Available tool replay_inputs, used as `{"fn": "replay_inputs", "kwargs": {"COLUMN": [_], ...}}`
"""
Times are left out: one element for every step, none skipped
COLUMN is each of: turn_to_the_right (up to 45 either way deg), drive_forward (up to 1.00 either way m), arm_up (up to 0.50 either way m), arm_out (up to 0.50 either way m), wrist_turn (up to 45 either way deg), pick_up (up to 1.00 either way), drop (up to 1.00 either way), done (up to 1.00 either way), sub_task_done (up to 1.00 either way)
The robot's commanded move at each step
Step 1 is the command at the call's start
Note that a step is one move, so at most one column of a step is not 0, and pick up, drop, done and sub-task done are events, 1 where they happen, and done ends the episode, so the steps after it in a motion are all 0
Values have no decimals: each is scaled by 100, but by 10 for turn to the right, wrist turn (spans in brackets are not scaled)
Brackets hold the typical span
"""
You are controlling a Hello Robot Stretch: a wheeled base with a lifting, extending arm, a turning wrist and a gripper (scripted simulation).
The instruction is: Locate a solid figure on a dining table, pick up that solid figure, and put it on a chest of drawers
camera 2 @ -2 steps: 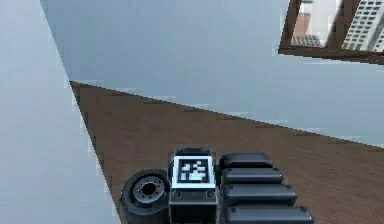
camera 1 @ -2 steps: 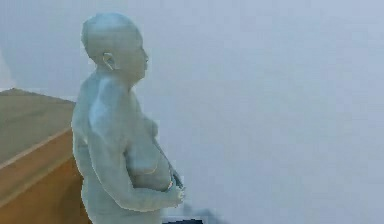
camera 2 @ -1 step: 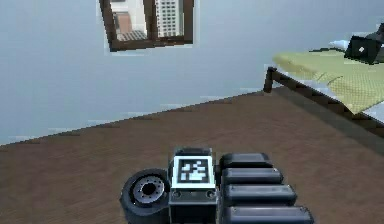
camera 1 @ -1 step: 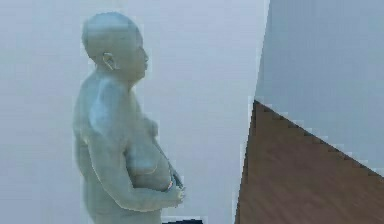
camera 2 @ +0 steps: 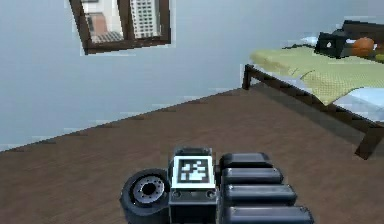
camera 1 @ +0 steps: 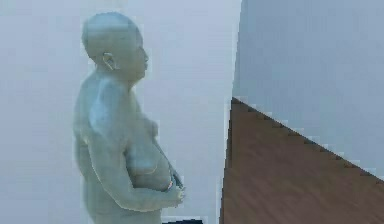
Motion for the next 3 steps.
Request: {"fn": "replay_inputs", "kwargs": {"turn_to_the_right": [-450,-450,-450], "drive_forward": [0,0,0], "arm_up": [0,0,0], "arm_out": [0,0,0], "wrist_turn": [0,0,0], "pick_up": [0,0,0], "drop": [0,0,0], "done": [0,0,0], "sub_task_done": [0,0,0]}}
